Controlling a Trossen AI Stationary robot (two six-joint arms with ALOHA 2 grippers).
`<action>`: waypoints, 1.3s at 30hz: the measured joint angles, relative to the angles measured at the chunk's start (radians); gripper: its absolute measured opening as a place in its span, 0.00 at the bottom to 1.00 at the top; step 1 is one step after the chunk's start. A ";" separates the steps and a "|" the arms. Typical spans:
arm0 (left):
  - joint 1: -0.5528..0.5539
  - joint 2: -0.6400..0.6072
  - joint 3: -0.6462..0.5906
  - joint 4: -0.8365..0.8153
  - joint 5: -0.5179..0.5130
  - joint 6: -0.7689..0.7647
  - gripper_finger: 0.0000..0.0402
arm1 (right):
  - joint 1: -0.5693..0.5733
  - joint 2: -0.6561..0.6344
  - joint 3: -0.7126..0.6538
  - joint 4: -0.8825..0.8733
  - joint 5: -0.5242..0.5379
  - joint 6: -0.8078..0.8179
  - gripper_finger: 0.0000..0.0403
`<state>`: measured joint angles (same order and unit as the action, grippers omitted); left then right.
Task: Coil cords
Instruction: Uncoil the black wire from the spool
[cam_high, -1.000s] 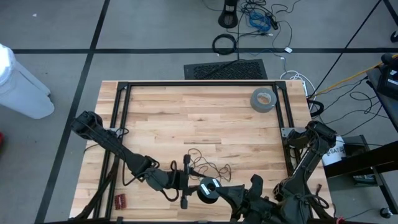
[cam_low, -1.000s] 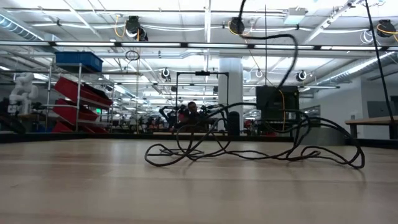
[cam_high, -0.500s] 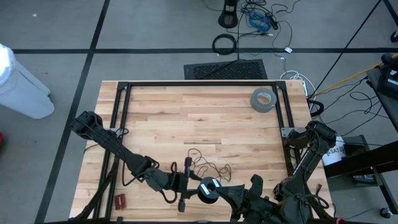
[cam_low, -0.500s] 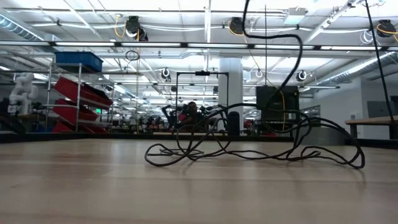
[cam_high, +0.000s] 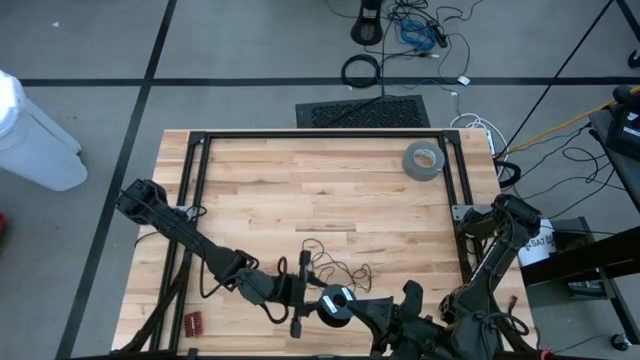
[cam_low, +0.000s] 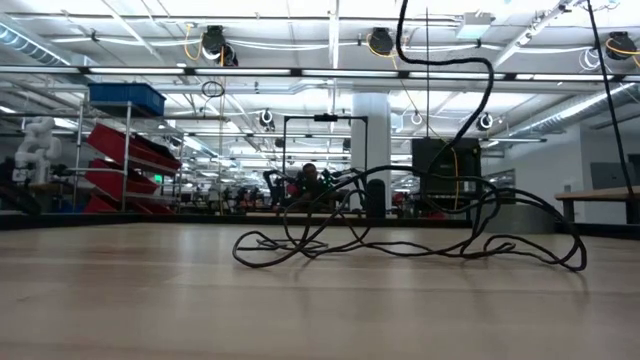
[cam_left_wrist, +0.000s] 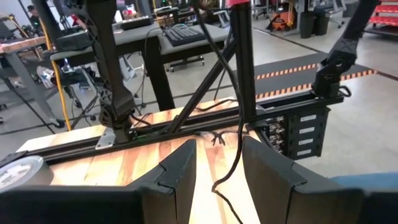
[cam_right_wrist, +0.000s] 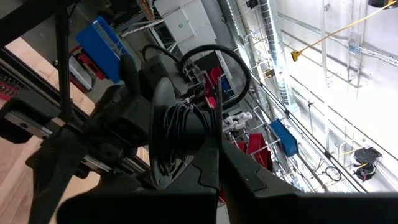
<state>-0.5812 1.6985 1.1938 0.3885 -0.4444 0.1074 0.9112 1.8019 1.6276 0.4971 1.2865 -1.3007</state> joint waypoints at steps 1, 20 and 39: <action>-0.001 0.000 0.000 -0.001 0.001 0.001 0.34 | 0.000 0.000 0.000 0.000 0.000 0.000 0.00; -0.001 0.000 0.000 0.004 0.028 0.002 0.34 | 0.000 0.000 0.000 0.000 0.000 0.001 0.00; 0.023 0.043 0.000 0.094 0.047 0.005 0.34 | -0.002 0.000 0.000 0.000 0.000 0.002 0.00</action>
<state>-0.5581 1.7416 1.1939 0.4830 -0.3977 0.1127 0.9096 1.8023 1.6276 0.4971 1.2863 -1.2991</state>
